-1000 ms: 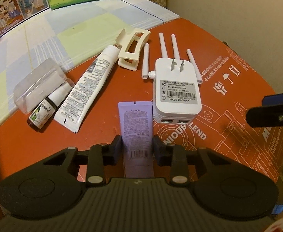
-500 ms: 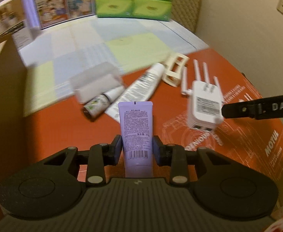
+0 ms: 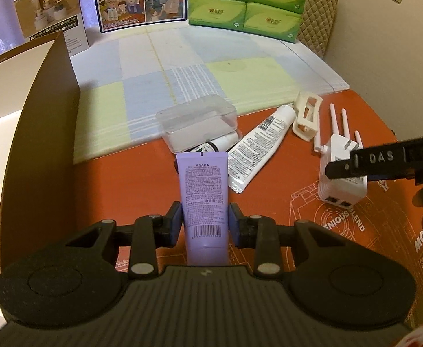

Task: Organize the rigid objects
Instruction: 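Grasp the lavender tube with the left tool while the right tool grasps the white repeater, then lift lavender tube with left tool while right tool carries repeater to storage box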

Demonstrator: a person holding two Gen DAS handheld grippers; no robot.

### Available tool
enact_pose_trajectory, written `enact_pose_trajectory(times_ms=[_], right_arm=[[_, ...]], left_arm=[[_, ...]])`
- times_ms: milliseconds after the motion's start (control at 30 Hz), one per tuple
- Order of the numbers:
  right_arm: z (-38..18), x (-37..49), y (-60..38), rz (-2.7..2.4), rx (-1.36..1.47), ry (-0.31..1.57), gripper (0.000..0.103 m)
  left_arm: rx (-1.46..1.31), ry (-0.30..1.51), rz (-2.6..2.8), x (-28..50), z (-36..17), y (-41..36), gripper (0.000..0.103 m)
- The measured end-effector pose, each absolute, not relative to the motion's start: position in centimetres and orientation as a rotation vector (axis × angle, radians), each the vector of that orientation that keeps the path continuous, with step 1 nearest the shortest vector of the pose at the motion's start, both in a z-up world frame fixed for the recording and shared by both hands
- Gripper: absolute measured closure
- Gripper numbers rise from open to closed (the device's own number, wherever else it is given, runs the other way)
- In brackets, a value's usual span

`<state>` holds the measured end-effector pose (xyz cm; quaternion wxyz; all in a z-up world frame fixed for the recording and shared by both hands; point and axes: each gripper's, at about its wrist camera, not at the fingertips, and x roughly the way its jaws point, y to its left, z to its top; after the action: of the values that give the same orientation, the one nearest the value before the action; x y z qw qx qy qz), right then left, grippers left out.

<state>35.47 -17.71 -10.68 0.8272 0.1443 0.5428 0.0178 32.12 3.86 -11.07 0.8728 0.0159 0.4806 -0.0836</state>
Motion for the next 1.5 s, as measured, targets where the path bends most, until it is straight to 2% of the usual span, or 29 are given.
enact_pose_trajectory(times_ms=[267, 567, 933, 1500], right_arm=[[-11.4, 36.9, -17.8, -0.04, 0.338, 1.188, 0.04], [-10.8, 34.2, -19.7, 0.032, 0.214, 1.165, 0.048], [-10.3, 28.8, -23.3, 0.154, 0.117, 1.232, 0.048], [-11.9, 30.8, -22.5, 0.091, 0.081, 1.223, 0.046]], left_arm=[[0.032, 1.015, -0.181, 32.3, -11.2, 3.8, 0.074], [0.02, 1.039, -0.182, 32.0, -11.7, 3.9, 0.074], [0.008, 1.076, -0.192, 30.5, -12.3, 3.3, 0.074], [-0.001, 1.078, -0.152, 29.3, -12.1, 2.8, 0.074]])
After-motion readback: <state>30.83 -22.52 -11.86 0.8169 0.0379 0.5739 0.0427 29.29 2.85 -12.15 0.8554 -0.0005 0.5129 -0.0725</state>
